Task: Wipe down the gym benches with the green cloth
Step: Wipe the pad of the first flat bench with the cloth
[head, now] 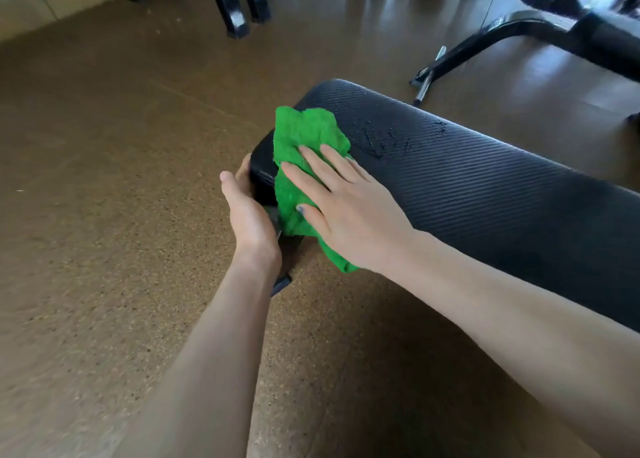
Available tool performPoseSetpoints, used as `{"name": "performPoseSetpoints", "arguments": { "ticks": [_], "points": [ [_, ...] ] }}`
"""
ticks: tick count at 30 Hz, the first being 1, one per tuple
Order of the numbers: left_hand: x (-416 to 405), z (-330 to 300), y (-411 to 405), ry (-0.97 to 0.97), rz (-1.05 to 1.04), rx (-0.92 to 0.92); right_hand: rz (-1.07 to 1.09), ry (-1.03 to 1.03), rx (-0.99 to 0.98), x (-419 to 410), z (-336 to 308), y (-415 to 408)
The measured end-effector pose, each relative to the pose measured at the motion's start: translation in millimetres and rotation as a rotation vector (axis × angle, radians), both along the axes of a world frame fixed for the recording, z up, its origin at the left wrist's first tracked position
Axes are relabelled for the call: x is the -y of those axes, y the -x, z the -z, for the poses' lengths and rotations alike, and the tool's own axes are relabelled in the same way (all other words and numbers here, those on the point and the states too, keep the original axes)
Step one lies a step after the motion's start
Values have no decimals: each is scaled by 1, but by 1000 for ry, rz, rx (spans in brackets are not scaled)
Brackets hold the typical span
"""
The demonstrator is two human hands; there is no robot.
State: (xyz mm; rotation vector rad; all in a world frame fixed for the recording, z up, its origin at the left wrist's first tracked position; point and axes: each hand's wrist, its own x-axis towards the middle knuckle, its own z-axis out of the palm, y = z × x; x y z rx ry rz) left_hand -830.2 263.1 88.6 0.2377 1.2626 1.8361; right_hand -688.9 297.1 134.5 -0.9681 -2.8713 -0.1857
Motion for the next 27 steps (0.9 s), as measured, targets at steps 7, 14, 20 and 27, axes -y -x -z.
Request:
{"name": "performPoseSetpoints", "arguments": {
  "ticks": [7,14,20,27],
  "points": [
    [-9,8,-8,-88,75,-70,-47,-17,35,-14,-2,0],
    [-21,3,-16,-18,10,51,26,174,-92,-56,-8,69],
    [-28,11,-17,85,-81,-86,143,268,-161,-97,-9,89],
    [-22,13,-22,144,-93,-374,403,291,-142,-171,-12,35]
  ]
}}
